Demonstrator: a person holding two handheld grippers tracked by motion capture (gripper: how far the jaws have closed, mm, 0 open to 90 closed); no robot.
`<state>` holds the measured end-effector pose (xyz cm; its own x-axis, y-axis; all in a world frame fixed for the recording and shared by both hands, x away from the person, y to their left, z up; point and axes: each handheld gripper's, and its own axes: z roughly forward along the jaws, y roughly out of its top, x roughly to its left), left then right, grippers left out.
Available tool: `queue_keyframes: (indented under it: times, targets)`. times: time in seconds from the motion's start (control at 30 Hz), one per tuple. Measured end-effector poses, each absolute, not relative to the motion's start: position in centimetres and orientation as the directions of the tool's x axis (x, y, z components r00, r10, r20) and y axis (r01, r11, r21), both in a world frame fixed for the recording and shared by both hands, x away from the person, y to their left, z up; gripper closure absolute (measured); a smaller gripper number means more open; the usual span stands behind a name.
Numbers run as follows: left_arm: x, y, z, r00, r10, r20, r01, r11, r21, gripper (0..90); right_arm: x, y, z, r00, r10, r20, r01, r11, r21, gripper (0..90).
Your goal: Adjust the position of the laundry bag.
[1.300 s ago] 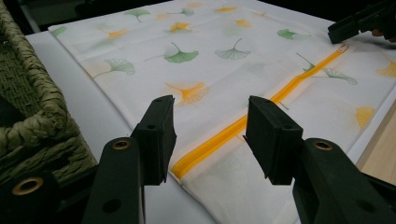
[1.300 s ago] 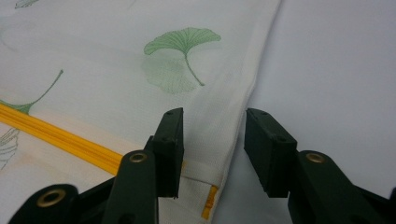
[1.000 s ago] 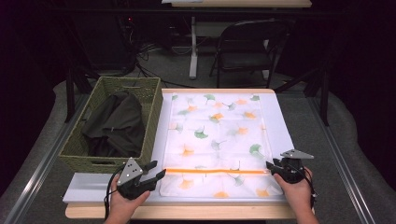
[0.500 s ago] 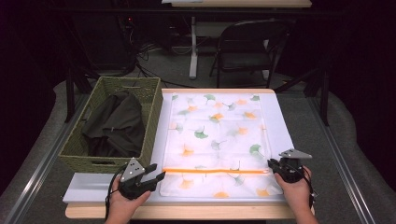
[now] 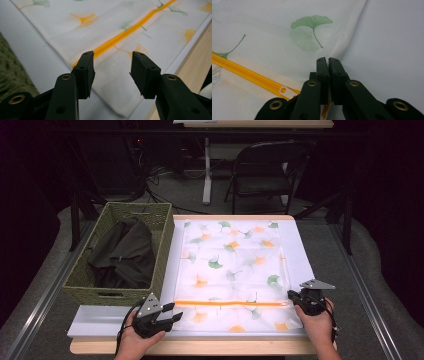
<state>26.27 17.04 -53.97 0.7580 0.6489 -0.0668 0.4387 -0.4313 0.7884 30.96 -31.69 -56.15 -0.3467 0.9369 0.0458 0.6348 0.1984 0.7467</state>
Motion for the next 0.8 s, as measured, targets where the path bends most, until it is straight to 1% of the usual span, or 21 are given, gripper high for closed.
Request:
queue_keyframes:
  times: [0.1, 0.17, 0.33, 0.57, 0.8]
  targets:
    - [26.0, 16.5, -54.1, 0.779, 0.625, -0.042, 0.419, -0.47, 0.777, 53.6, 31.0, -31.7, -56.2, -0.345, 0.937, 0.048, 0.634, 0.195, 0.748, 87.1]
    - [26.0, 16.3, -54.1, 0.777, 0.627, -0.045, 0.429, -0.477, 0.767, 53.4, 31.0, -31.8, -56.2, -0.345, 0.937, 0.05, 0.635, 0.194, 0.747, 87.0]
    - [26.2, 16.5, -54.5, 0.743, 0.668, -0.032, 0.472, -0.489, 0.733, 53.0, 31.0, -31.8, -56.2, -0.345, 0.937, 0.052, 0.635, 0.192, 0.748, 86.8]
    - [26.0, 16.6, -54.9, 0.755, 0.656, -0.023, 0.482, -0.531, 0.697, 50.2, 30.9, -31.8, -56.2, -0.345, 0.937, 0.056, 0.634, 0.188, 0.75, 86.3]
    - [25.9, 16.7, -55.3, 0.731, 0.682, -0.012, 0.512, -0.537, 0.67, 49.2, 30.9, -31.8, -56.2, -0.343, 0.937, 0.061, 0.635, 0.183, 0.75, 85.6]
